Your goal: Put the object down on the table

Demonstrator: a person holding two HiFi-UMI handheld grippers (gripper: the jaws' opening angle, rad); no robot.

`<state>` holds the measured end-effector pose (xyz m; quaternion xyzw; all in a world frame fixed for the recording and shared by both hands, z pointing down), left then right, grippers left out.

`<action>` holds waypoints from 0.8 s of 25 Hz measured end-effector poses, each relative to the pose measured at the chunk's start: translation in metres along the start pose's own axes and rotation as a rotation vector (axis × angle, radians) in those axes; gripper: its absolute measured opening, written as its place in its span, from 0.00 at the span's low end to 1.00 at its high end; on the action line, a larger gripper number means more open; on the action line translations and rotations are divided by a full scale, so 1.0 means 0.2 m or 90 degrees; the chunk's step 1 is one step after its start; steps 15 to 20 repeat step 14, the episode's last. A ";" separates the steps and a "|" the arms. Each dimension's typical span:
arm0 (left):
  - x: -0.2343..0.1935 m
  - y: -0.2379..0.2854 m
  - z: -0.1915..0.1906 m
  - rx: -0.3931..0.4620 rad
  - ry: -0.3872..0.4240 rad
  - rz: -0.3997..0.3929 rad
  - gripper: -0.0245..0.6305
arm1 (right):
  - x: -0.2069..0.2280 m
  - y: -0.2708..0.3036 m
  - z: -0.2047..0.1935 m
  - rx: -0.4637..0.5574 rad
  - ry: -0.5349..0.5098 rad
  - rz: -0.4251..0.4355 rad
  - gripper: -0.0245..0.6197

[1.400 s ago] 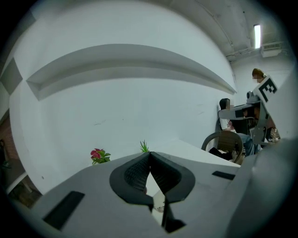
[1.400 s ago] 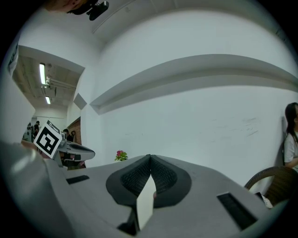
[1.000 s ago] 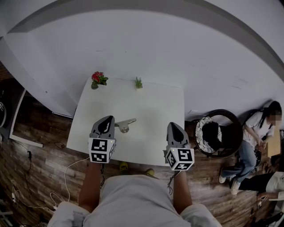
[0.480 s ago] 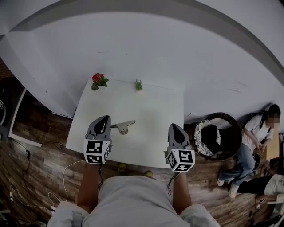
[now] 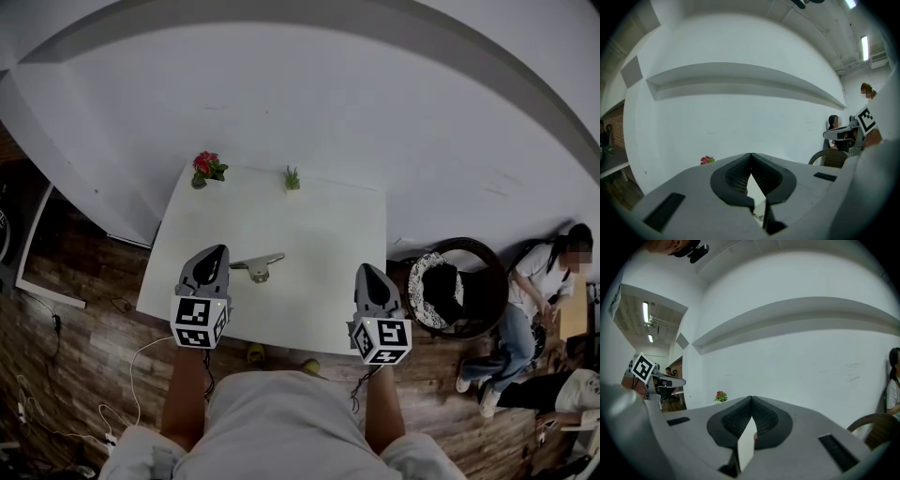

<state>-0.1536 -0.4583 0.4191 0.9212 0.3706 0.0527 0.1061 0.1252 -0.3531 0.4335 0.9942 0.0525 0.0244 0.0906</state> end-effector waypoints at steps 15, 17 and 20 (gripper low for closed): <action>0.03 -0.03 0.03 0.026 0.002 -0.011 0.07 | 0.02 -0.02 0.01 0.000 -0.003 0.010 0.05; 0.03 -0.03 0.03 0.026 0.002 -0.011 0.07 | 0.02 -0.02 0.01 0.000 -0.003 0.010 0.05; 0.03 -0.03 0.03 0.026 0.002 -0.011 0.07 | 0.02 -0.02 0.01 0.000 -0.003 0.010 0.05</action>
Point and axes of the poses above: the fingertips, and each gripper's own axes: y forward along the fingers, x to its right, z out of its top, the point moved 3 cm from there along -y, backward along the fingers, and after that the axes turned 7 degrees about -z, right-handed, at the moved point
